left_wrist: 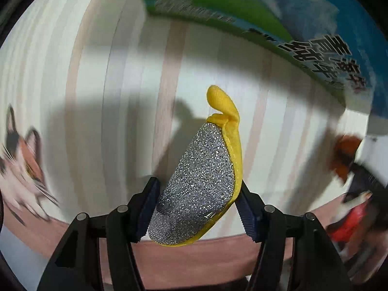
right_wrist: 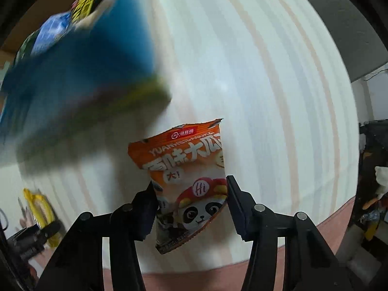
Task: Organize soft objects
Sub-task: 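Grasp the yellow scrub sponge with the left tool while the right tool grasps the orange panda snack bag, then carry the sponge and orange bag into the box and open both tools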
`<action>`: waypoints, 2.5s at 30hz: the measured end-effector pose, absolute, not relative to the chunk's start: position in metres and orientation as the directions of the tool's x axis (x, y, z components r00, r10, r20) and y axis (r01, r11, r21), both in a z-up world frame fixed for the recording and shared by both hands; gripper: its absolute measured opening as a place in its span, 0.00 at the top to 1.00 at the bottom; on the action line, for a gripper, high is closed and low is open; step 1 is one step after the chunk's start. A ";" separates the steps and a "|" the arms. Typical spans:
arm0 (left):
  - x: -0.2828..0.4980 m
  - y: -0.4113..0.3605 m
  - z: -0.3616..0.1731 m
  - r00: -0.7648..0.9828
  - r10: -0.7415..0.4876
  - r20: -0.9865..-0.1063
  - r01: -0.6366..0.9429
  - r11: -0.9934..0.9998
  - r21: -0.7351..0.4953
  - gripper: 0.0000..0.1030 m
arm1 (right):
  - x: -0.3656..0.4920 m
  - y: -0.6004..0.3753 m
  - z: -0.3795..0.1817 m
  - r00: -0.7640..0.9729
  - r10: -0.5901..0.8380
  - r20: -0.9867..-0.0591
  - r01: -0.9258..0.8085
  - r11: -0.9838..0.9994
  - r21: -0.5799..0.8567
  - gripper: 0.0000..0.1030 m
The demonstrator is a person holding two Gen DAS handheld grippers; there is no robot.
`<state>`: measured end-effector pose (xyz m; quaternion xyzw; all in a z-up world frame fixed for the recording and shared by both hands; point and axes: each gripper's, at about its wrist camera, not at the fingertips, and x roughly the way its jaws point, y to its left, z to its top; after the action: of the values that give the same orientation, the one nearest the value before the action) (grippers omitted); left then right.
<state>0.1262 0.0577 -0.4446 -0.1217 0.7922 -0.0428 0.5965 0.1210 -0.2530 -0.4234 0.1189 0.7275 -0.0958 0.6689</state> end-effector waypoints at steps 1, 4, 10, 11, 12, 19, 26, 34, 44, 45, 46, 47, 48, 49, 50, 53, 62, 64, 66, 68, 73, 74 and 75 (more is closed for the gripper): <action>0.123 0.058 -0.445 -0.261 -0.248 -0.933 -0.146 0.966 -0.216 0.43 | 0.115 -0.249 -0.423 -0.083 0.049 -0.995 0.290 0.957 0.023 0.47; 0.118 0.052 -0.448 -0.267 -0.231 -0.936 -0.117 0.971 -0.206 0.41 | 0.092 -0.231 -0.425 -0.116 0.078 -0.990 0.253 0.966 0.046 0.47; 0.111 0.020 -0.455 -0.283 -0.139 -0.949 0.027 0.988 -0.152 0.38 | 0.065 -0.200 -0.428 -0.162 0.093 -0.982 0.159 0.985 0.067 0.28; 0.109 0.014 -0.456 -0.284 -0.125 -0.951 0.052 0.988 -0.145 0.35 | 0.063 -0.197 -0.429 -0.160 0.085 -0.983 0.149 0.987 0.061 0.22; 0.107 0.008 -0.457 -0.285 -0.111 -0.952 0.071 0.988 -0.136 0.33 | 0.063 -0.197 -0.429 -0.153 0.085 -0.985 0.147 0.987 0.062 0.19; 0.091 -0.024 -0.459 -0.242 -0.003 -0.970 0.172 0.984 -0.046 0.40 | 0.085 -0.209 -0.442 -0.156 0.104 -0.982 0.184 0.980 0.075 0.24; 0.072 -0.045 -0.441 -0.199 -0.029 -0.980 0.120 0.991 -0.054 0.52 | 0.077 -0.200 -0.449 -0.145 0.076 -0.987 0.120 0.991 0.059 0.53; 0.078 -0.080 -0.338 -0.037 -0.205 -0.978 0.069 0.976 -0.207 0.52 | 0.073 -0.199 -0.372 -0.040 0.217 -0.975 0.110 0.971 0.211 0.54; 0.194 -0.064 -0.270 0.056 -0.178 -0.983 -0.005 0.984 -0.178 0.52 | 0.177 -0.203 -0.253 0.172 0.211 -0.962 0.041 0.974 0.221 0.54; 0.208 -0.039 -0.276 0.051 -0.162 -0.985 -0.013 0.987 -0.163 0.52 | 0.187 -0.201 -0.251 0.183 0.197 -0.963 0.041 0.977 0.207 0.54; 0.220 -0.026 -0.283 0.040 -0.135 -0.990 -0.018 0.991 -0.136 0.52 | 0.204 -0.201 -0.249 0.192 0.176 -0.966 0.040 0.982 0.187 0.54; 0.233 -0.024 -0.294 0.018 -0.111 -0.994 -0.023 0.994 -0.111 0.52 | 0.218 -0.201 -0.247 0.195 0.160 -0.968 0.041 0.984 0.171 0.54; 0.248 -0.014 -0.297 0.004 -0.098 -0.995 -0.030 0.995 -0.098 0.52 | 0.232 -0.200 -0.248 0.195 0.145 -0.970 0.043 0.987 0.157 0.54; 0.258 -0.011 -0.309 -0.026 -0.070 -0.997 -0.045 0.997 -0.069 0.52 | 0.250 -0.202 -0.252 0.192 0.125 -0.973 0.049 0.989 0.136 0.54; 0.264 -0.007 -0.313 -0.043 -0.065 -0.997 -0.055 0.997 -0.062 0.52 | 0.259 -0.202 -0.252 0.185 0.113 -0.976 0.054 0.991 0.125 0.54; 0.283 0.014 -0.335 -0.089 -0.047 -0.995 -0.078 0.996 -0.040 0.52 | 0.296 -0.206 -0.275 0.149 0.082 -0.985 0.073 0.993 0.094 0.54; 0.305 0.024 -0.370 -0.175 0.004 -0.985 -0.063 0.998 0.015 0.49 | 0.342 -0.209 -0.332 0.049 0.000 -0.999 0.097 0.995 0.004 0.54; 0.307 0.025 -0.371 -0.175 0.014 -0.985 -0.065 0.998 0.025 0.49 | 0.348 -0.210 -0.344 0.031 -0.021 -0.999 0.103 0.995 -0.017 0.52; 0.310 0.026 -0.371 -0.172 0.011 -0.985 -0.080 0.996 0.025 0.48 | 0.352 -0.211 -0.354 0.016 -0.022 -1.000 0.103 0.994 -0.020 0.41; 0.312 0.030 -0.367 -0.153 -0.009 -0.988 -0.100 0.995 0.006 0.44 | 0.354 -0.210 -0.361 -0.002 -0.022 -1.000 0.099 0.995 -0.022 0.21; 0.319 0.028 -0.354 -0.119 -0.026 -0.993 -0.091 0.996 -0.015 0.27 | 0.354 -0.209 -0.357 0.017 -0.016 -1.000 0.101 0.995 -0.014 0.21; 0.319 0.026 -0.351 -0.111 -0.031 -0.993 -0.087 0.996 -0.022 0.19 | 0.353 -0.209 -0.356 0.018 -0.016 -1.000 0.102 0.995 -0.014 0.21; 0.319 0.024 -0.348 -0.103 -0.030 -0.994 -0.083 0.996 -0.021 0.10 | 0.352 -0.210 -0.353 0.023 -0.019 -1.000 0.102 0.995 -0.017 0.20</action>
<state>0.3194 0.0243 -0.3480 -0.0382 0.7425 0.0199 0.6685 0.3525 -0.2097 -0.3535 0.0295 0.6976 -0.0422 0.7146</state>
